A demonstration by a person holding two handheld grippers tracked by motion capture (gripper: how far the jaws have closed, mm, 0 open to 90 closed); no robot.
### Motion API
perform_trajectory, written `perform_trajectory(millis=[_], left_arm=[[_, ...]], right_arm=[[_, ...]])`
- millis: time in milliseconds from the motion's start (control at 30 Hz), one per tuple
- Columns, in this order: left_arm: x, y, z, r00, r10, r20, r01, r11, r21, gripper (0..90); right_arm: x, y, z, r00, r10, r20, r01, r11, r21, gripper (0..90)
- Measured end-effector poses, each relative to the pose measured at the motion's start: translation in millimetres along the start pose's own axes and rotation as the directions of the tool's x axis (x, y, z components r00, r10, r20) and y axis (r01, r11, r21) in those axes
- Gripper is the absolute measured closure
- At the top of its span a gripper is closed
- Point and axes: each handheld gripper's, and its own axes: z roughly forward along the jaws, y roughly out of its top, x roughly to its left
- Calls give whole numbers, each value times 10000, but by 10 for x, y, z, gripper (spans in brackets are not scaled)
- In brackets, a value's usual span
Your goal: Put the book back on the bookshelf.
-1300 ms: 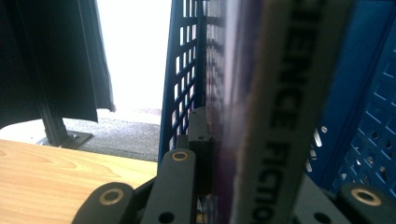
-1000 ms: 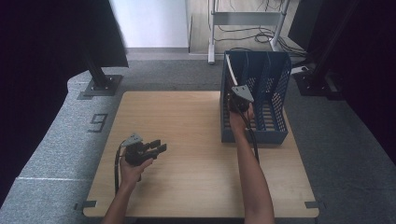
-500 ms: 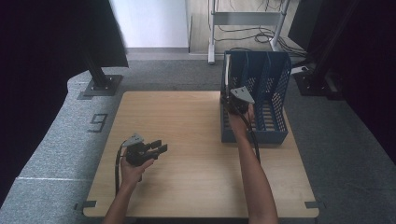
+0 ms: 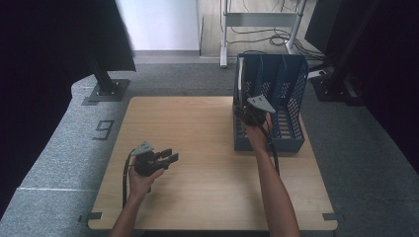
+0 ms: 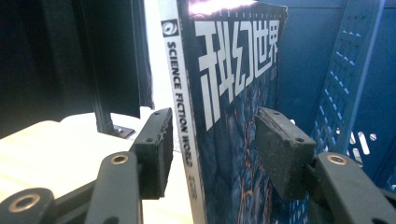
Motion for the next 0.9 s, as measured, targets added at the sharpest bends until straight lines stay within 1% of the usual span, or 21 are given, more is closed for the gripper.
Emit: perform_trajectory(millis=[167, 200, 267, 333, 367, 433, 600, 700, 767, 833, 867, 900], left_arm=[[-5, 0, 3, 10000, 12, -17, -12, 10000, -7, 566], [-8, 1, 2, 10000, 24, -12, -24, 10000, 16, 566], [-13, 1, 3, 10000, 36, -9, -36, 10000, 22, 565], [-14, 1, 3, 10000, 38, -10, -38, 10000, 16, 565], [-14, 1, 4, 10000, 41, -10, -41, 10000, 23, 565], [-14, 1, 5, 10000, 47, -18, -47, 10000, 27, 565], [-17, 1, 4, 10000, 48, -24, -48, 10000, 17, 565], [-14, 3, -3, 10000, 45, -21, -45, 10000, 7, 565], [-12, 3, -4, 10000, 27, -35, -27, 10000, -11, 565], [-10, 2, -5, 10000, 35, -46, -35, 10000, -5, 565], [-10, 2, -5, 10000, 35, -46, -35, 10000, -5, 565], [-12, 2, -5, 10000, 38, -46, -38, 10000, -6, 564]], right_arm=[[-17, -18, -70, 9998, 15, -214, -12, 9999, 133, 463], [-21, -27, -101, 9994, -7, -357, 17, 9996, 281, 462], [-17, -26, -131, 9988, -87, -487, 105, 9993, 354, 460], [-12, -22, -155, 9985, -82, -548, 97, 9996, 267, 461], [0, -19, -197, 9977, 11, -680, 2, 9998, 193, 462], [12, -22, -228, 9968, 59, -797, -44, 9998, 195, 462], [46, -23, -287, 9955, 26, -943, -3, 9997, 248, 461], [70, 3, -339, 9942, -78, -1071, 106, 9996, 252, 461], [82, 10, -378, 9936, -130, -1123, 147, 9998, 143, 463], [85, 3, -444, 9921, -155, -1243, 178, 9997, 172, 463], [85, 3, -444, 9921, -155, -1243, 178, 9997, 172, 463], [77, -10, -493, 9915, -130, -1292, 153, 9997, 169, 463]])
